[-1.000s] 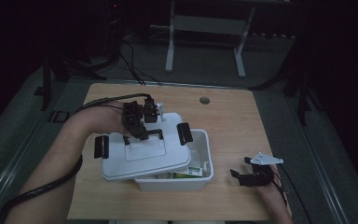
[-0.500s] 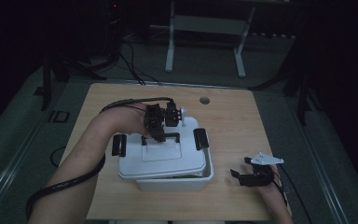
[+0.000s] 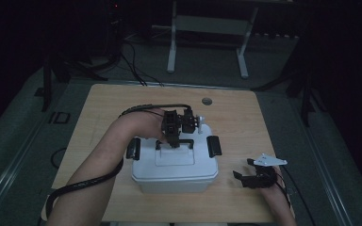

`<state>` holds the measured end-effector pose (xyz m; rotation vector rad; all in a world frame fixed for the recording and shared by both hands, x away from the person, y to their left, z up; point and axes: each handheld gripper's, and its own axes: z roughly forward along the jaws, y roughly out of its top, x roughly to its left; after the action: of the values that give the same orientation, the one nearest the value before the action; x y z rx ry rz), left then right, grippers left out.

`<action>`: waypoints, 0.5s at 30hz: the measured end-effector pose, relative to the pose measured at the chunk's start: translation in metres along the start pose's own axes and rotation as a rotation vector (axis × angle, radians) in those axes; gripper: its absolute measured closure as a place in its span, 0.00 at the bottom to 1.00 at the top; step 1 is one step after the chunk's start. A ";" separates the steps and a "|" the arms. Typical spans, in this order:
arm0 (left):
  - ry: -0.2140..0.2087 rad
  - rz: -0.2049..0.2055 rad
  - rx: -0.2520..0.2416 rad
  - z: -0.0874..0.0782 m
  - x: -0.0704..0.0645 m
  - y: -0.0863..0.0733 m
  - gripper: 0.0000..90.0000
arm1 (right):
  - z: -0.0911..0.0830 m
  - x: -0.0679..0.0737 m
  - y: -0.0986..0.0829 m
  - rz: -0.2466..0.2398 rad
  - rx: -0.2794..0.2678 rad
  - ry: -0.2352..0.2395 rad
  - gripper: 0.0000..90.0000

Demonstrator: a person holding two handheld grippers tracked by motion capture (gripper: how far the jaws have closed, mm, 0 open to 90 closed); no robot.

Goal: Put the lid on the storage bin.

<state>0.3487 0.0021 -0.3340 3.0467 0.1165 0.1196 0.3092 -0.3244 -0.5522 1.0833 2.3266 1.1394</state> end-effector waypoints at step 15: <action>-0.019 -0.011 0.018 0.021 0.003 0.003 0.93 | 0.000 0.000 0.000 0.003 -0.004 0.004 0.15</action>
<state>0.3533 -0.0027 -0.3546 3.0643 0.1336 0.0894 0.3091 -0.3249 -0.5522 1.0844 2.3260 1.1476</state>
